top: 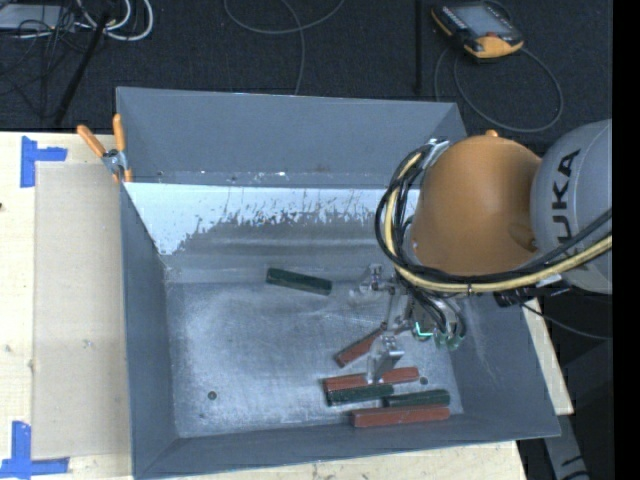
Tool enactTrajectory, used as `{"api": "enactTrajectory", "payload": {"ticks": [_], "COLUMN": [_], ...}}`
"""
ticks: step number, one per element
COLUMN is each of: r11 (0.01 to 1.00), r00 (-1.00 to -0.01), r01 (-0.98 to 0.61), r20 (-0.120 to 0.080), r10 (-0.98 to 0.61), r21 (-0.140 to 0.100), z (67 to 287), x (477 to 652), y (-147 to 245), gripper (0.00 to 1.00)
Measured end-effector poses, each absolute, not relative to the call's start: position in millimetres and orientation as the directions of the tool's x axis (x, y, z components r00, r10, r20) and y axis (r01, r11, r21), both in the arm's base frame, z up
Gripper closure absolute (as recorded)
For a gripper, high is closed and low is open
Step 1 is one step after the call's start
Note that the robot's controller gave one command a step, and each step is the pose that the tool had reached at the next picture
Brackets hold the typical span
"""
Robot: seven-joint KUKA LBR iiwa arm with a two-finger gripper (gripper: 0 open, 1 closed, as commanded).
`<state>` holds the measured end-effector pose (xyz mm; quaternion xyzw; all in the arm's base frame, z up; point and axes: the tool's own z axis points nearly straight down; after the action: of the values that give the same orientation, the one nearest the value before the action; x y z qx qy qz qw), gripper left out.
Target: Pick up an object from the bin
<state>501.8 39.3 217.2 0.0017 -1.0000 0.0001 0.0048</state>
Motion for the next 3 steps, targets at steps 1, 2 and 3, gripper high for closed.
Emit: {"api": "enactTrajectory", "payload": {"ticks": [1,2,3], "r11": [1.0,0.998,0.99], "r00": [-1.0,-0.998,-0.989], "r01": [-0.001,-0.061,-0.144], "r20": [0.002,-0.004,0.015], "r10": [-0.001,-0.061,-0.144], "r21": [0.0,0.0,0.007], "z": [221,151,74], "x": [503.5,522.1,541.8], "y": [39,2,-30], "gripper": [0.0,0.0,0.0]}}
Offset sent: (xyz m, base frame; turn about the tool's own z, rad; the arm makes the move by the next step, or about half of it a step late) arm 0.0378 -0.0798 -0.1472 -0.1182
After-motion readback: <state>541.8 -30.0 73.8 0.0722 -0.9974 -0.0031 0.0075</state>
